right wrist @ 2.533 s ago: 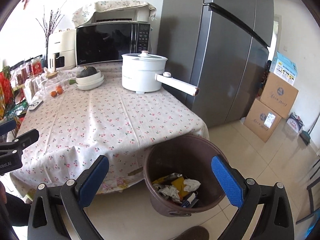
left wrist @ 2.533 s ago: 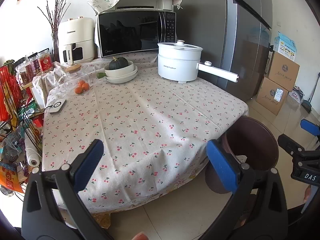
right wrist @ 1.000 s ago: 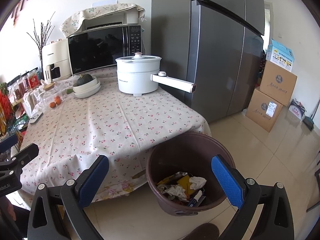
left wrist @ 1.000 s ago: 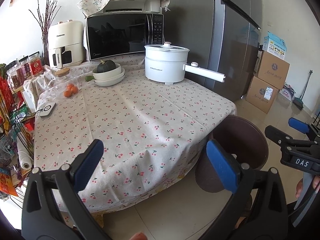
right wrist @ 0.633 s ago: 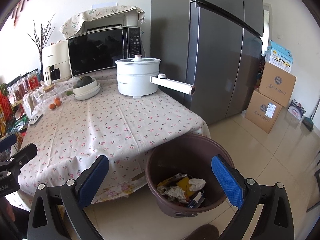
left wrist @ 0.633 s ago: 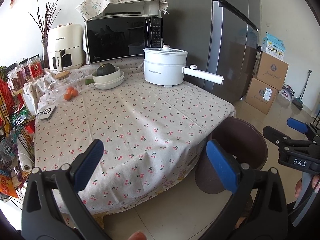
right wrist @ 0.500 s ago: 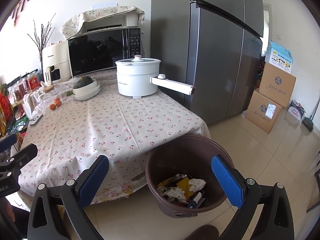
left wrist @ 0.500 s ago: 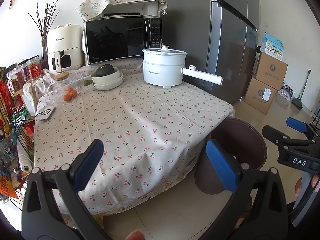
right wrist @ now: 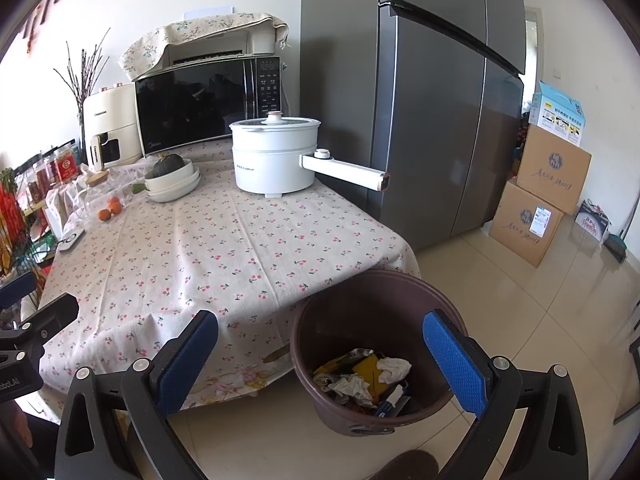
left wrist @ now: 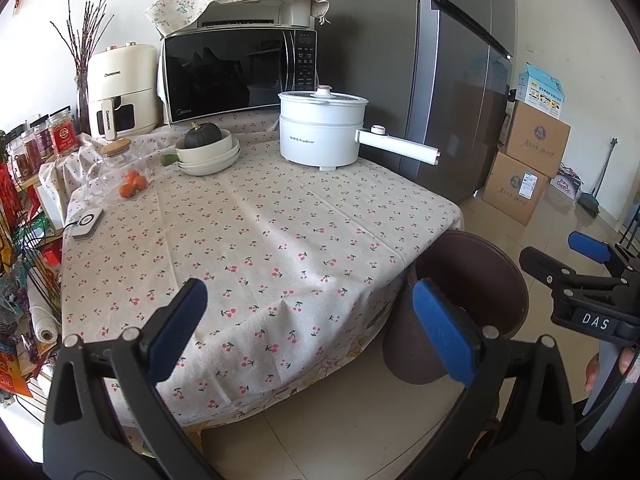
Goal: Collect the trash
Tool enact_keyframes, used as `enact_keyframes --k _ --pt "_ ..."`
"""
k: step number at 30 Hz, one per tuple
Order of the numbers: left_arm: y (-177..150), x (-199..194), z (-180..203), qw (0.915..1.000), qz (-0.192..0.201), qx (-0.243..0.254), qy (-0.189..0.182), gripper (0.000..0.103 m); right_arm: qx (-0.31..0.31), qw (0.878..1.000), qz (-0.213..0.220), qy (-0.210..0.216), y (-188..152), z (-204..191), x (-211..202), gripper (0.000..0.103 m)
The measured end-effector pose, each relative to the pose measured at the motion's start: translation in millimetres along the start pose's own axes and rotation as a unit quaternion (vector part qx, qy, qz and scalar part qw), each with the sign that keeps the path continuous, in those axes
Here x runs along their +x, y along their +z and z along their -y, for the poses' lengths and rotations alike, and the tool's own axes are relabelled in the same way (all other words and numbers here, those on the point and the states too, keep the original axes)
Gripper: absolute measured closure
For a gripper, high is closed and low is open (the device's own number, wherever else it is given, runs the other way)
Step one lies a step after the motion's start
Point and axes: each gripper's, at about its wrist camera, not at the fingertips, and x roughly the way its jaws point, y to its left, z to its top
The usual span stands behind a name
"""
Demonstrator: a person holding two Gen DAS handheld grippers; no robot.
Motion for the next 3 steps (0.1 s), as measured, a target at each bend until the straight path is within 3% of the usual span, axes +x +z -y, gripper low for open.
enact_keyframes --k 3 --pt "1.2 0.1 -1.2 1.0000 -0.004 0.001 -0.004 0.001 -0.003 1.000 -0.001 0.000 -0.2 0.0 0.7 0.000"
